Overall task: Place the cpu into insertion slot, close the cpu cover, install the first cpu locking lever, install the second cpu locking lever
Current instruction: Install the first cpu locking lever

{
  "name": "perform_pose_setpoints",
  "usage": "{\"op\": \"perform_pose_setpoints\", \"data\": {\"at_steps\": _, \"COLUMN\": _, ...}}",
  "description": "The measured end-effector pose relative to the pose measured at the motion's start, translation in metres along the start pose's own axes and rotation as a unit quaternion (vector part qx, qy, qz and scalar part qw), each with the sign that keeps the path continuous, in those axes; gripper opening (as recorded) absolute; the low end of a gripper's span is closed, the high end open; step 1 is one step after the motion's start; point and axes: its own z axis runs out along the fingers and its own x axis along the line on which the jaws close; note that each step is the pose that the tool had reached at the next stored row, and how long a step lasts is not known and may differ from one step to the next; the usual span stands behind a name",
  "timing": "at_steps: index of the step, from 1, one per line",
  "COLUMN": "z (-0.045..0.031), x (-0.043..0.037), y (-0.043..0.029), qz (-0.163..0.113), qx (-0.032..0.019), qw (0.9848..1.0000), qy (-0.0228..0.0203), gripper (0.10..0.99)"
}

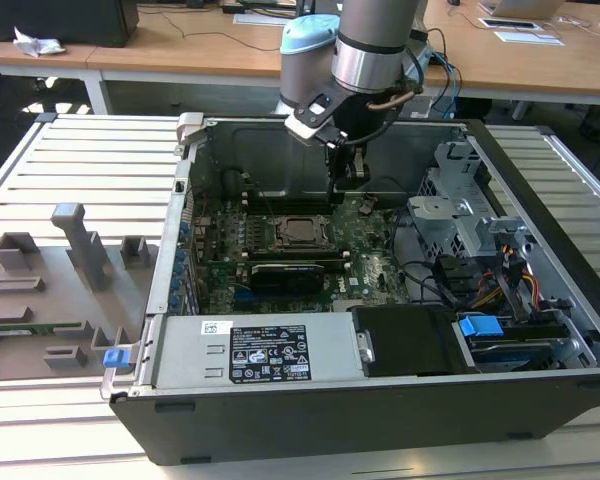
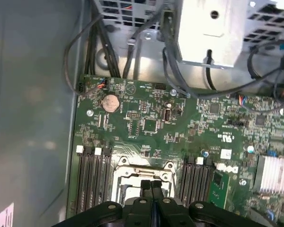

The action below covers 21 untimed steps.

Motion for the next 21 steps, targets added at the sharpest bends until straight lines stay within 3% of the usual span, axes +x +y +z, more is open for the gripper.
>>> {"op": "perform_pose_setpoints", "data": {"at_steps": 4, "z": 0.0000, "x": 0.0000, "y": 0.0000, "qz": -0.052, "qx": -0.0009, "qw": 0.9987, "qy": -0.0027, "gripper": 0.110}}
{"op": "perform_pose_setpoints", "data": {"at_steps": 6, "z": 0.0000, "x": 0.0000, "y": 0.0000, "qz": -0.080, "qx": -0.0014, "qw": 0.9968, "qy": -0.0042, "gripper": 0.110}}
{"op": "perform_pose_setpoints", "data": {"at_steps": 7, "z": 0.0000, "x": 0.0000, "y": 0.0000, "qz": -0.102, "qx": -0.0018, "qw": 0.9948, "qy": -0.0053, "gripper": 0.110}}
{"op": "perform_pose_setpoints", "data": {"at_steps": 9, "z": 0.0000, "x": 0.0000, "y": 0.0000, "qz": -0.124, "qx": -0.0022, "qw": 0.9923, "qy": -0.0064, "gripper": 0.110}}
{"op": "perform_pose_setpoints", "data": {"at_steps": 11, "z": 0.0000, "x": 0.0000, "y": 0.0000, "qz": -0.158, "qx": -0.0028, "qw": 0.9875, "qy": -0.0082, "gripper": 0.110}}
{"op": "perform_pose_setpoints", "data": {"at_steps": 15, "z": 0.0000, "x": 0.0000, "y": 0.0000, "qz": -0.196, "qx": -0.0035, "qw": 0.9806, "qy": -0.0102, "gripper": 0.110}}
{"op": "perform_pose_setpoints", "data": {"at_steps": 16, "z": 0.0000, "x": 0.0000, "y": 0.0000, "qz": -0.211, "qx": -0.0038, "qw": 0.9774, "qy": -0.0110, "gripper": 0.110}}
{"op": "perform_pose_setpoints", "data": {"at_steps": 18, "z": 0.0000, "x": 0.0000, "y": 0.0000, "qz": -0.248, "qx": -0.0044, "qw": 0.9687, "qy": -0.0129, "gripper": 0.110}}
{"op": "perform_pose_setpoints", "data": {"at_steps": 20, "z": 0.0000, "x": 0.0000, "y": 0.0000, "qz": -0.267, "qx": -0.0048, "qw": 0.9636, "qy": -0.0139, "gripper": 0.110}}
{"op": "perform_pose_setpoints", "data": {"at_steps": 21, "z": 0.0000, "x": 0.0000, "y": 0.0000, "qz": -0.281, "qx": -0.0050, "qw": 0.9597, "qy": -0.0146, "gripper": 0.110}}
